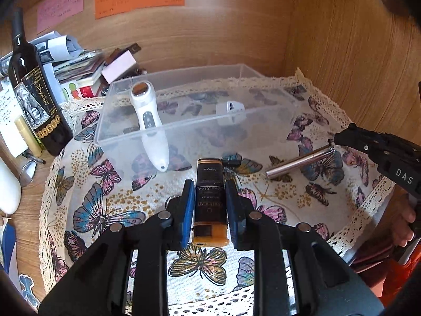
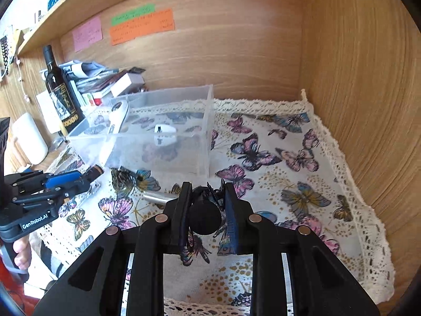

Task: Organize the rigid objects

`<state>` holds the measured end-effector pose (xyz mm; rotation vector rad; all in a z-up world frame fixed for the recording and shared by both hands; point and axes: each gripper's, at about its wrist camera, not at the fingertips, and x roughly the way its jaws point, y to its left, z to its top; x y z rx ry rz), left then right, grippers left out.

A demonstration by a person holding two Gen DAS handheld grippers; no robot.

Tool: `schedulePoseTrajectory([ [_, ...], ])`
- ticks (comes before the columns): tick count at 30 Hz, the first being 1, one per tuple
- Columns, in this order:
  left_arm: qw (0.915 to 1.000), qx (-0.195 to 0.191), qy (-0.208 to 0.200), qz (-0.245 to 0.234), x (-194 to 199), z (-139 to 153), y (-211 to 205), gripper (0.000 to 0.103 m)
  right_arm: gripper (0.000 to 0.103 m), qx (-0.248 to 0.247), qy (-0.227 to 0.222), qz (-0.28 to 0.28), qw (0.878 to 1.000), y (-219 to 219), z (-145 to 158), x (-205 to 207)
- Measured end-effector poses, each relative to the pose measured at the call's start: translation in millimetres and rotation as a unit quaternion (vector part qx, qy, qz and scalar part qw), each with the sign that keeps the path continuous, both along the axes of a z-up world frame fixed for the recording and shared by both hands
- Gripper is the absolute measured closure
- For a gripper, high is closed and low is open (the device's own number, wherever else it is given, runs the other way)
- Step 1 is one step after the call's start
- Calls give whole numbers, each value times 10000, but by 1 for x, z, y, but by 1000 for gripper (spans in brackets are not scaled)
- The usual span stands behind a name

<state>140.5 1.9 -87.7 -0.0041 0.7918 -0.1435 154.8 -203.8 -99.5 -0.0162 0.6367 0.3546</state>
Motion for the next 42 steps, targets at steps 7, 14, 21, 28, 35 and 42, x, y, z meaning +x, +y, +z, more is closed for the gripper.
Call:
schedulePoseTrajectory([
  [7,9997,-158,-157,45,-3,8,8,80,81,123,-403,27,9991,4,29,-7],
  [14,9991,-306,-240,171,-6,12,24,80,81,136,-864,440,9952,34,54,-16],
  [21,9989,-381,-139,220,-5,7,34,80,81,207,-375,897,9950,69,29,-4],
  [28,9989,-417,-75,194,-1,1,38,80,81,-102,542,735,9958,69,-22,15],
  [35,9988,-479,38,108,6,-6,35,80,78,-534,829,573,9935,52,-44,10],
  [42,9989,-457,74,4,6,-8,28,80,63,-877,802,566,9913,42,-44,-6],
])
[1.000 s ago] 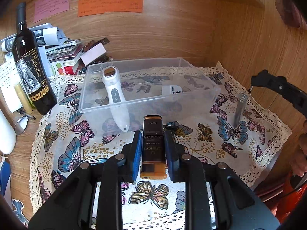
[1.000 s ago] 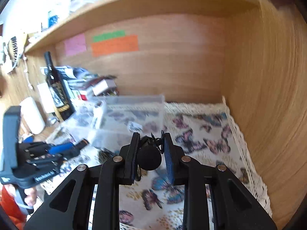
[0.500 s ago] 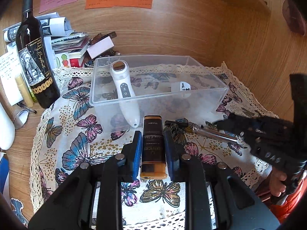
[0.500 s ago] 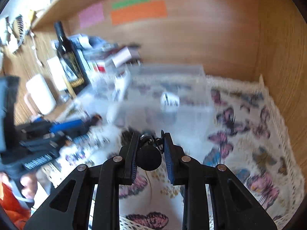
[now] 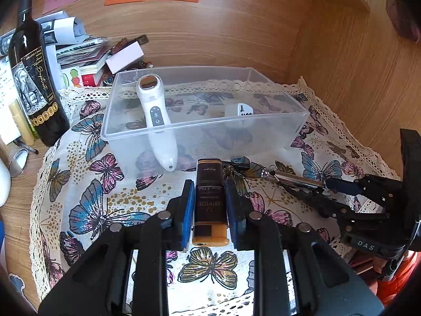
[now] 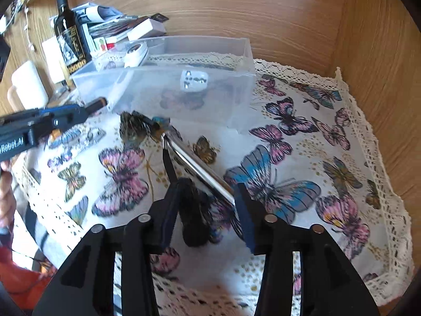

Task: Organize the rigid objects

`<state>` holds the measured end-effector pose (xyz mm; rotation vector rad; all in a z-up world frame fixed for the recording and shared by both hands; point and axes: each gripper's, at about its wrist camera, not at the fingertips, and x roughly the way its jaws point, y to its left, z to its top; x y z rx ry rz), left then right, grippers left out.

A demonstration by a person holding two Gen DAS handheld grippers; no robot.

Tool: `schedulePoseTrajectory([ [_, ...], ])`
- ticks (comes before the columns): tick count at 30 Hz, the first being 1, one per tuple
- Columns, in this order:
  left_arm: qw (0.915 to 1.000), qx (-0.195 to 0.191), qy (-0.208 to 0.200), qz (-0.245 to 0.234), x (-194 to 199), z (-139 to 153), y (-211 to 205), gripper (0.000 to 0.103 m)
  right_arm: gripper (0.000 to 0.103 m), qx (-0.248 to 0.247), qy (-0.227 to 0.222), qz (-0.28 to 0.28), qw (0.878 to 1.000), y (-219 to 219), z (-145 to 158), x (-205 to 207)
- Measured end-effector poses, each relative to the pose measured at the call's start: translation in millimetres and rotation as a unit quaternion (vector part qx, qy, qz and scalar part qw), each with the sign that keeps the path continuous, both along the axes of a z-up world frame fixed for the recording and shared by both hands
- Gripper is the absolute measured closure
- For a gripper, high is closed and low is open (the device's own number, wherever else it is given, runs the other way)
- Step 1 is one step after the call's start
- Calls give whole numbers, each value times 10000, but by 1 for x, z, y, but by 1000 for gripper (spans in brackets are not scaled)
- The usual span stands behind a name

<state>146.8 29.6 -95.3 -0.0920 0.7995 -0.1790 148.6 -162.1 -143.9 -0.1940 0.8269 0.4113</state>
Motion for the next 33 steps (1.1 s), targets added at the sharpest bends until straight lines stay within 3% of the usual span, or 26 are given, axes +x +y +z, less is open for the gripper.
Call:
schedulePoseTrajectory([
  [5,10000,-17,30,-29,0,-1,-1,80,63,91,99,33,9999,-4,0,-6],
  [10,10000,-43,61,-60,-1,-3,-3,80,74,192,72,110,9997,0,2,-10],
  [17,10000,-31,-20,-76,-6,2,-4,81,75,26,169,-72,9998,12,-9,12],
  [19,10000,-10,-45,-70,-7,5,-3,89,79,58,168,-93,9998,14,-11,16],
  [29,9999,-52,-96,-129,-9,9,9,91,81,399,-455,24,9982,17,34,11],
  [33,9996,40,179,-201,-11,-6,8,75,81,537,-680,-29,9962,14,51,10],
])
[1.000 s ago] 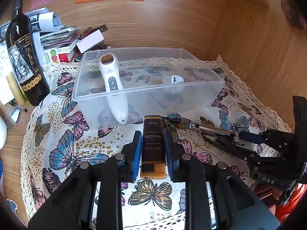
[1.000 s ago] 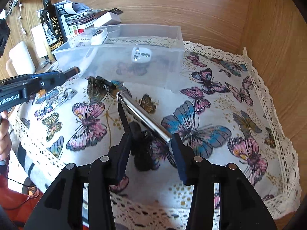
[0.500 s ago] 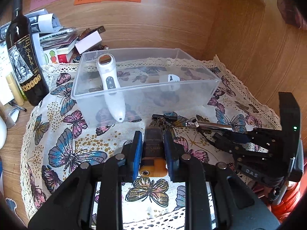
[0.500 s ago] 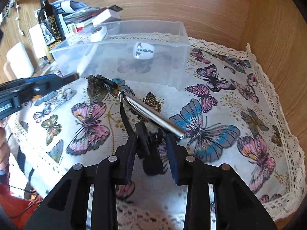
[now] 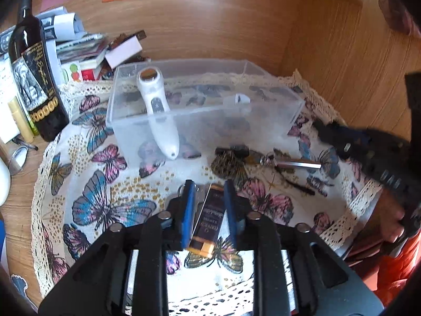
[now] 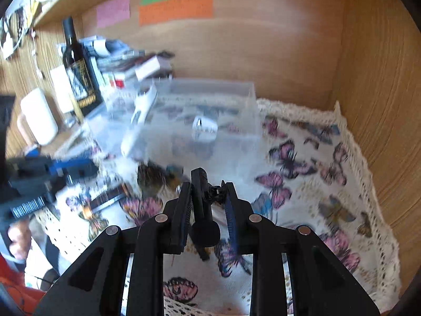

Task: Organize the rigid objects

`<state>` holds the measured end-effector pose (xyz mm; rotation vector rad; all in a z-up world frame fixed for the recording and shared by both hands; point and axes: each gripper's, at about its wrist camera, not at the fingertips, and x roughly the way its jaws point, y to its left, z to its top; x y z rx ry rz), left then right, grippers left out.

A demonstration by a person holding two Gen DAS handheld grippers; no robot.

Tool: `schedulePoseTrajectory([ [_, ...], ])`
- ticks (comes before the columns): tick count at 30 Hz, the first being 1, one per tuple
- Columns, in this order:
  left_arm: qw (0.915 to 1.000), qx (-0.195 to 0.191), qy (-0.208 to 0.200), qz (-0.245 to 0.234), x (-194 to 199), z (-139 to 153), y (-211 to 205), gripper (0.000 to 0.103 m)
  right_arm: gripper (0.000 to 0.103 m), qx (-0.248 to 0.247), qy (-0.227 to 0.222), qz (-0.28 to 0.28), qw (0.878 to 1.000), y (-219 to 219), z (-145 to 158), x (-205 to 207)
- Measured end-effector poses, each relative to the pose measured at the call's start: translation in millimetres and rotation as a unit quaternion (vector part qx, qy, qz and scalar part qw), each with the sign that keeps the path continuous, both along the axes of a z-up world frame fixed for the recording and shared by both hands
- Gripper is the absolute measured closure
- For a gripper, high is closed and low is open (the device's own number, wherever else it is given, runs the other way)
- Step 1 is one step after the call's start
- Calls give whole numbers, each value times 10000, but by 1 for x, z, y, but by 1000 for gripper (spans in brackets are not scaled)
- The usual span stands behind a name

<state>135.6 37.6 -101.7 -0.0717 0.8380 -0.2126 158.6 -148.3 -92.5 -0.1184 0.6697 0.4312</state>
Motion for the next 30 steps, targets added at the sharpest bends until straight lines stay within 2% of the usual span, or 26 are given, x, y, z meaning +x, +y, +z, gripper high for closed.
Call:
schedulePoseTrajectory([
  [4,9991,175,334,-201,2,-20,-8,73,81,107,-58,35,9999,-2,5,0],
  [6,9985,281,432,-158,5,-27,-11,73,81,132,-19,67,9999,-2,4,1],
  [10,9984,338,410,-206,11,-28,-16,79,81,139,45,121,9998,2,1,3],
  [15,9982,430,321,-275,13,-26,-24,81,81,200,37,135,9997,4,3,8],
  [23,9999,66,-102,-27,12,8,-3,81,81,219,-174,145,9995,13,18,23],
  [30,9976,79,-655,211,23,45,18,81,81,316,-215,232,9990,28,26,43],
])
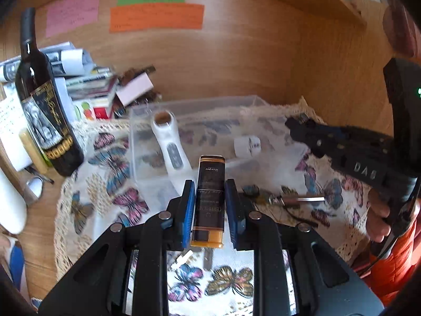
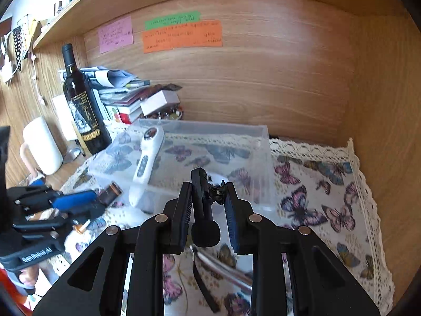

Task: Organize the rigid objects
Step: 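Lower the lighter into the clear box and open the left gripper, then move the left gripper over the keys while the right gripper grasps the silver pen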

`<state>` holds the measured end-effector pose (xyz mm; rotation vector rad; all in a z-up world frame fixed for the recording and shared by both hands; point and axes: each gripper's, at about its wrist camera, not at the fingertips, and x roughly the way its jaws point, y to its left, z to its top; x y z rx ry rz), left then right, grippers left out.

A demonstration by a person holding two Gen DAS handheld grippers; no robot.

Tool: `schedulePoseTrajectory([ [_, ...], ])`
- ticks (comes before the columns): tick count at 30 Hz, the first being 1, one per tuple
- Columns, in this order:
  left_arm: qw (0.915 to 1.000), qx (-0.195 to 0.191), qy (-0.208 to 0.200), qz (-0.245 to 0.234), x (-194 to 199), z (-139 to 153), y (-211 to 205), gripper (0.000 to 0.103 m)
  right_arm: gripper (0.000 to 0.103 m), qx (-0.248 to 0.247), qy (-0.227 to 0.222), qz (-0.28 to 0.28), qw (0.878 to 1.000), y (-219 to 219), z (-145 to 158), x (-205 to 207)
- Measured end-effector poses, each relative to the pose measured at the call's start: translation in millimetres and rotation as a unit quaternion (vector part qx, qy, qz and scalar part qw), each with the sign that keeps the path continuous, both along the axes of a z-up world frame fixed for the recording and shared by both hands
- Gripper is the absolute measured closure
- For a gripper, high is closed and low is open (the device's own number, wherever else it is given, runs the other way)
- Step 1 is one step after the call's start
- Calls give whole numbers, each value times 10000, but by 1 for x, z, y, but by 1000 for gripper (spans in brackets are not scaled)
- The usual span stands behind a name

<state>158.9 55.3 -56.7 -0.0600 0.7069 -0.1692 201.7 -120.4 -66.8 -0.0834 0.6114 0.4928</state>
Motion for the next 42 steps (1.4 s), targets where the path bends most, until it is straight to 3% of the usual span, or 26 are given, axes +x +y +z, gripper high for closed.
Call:
schedulePoseTrajectory([
  [4,9999,14,-81,134,14,5,9,81,81,-67,8,121,9999,16,-2,10],
  [17,9994,-119,187,277,53,-12,28,84,81,-228,322,521,9979,63,-21,41],
  [21,9992,-175,228,262,61,-13,30,96,81,-236,427,493,9976,66,-25,48],
  [30,9990,-146,291,297,70,-17,29,95,81,-232,718,475,9960,68,-33,58],
  [34,9987,-45,321,395,71,-18,29,84,76,-212,703,466,9962,67,-32,57],
  [42,9984,-107,239,502,55,-9,36,59,57,-154,336,369,9986,53,-15,36],
])
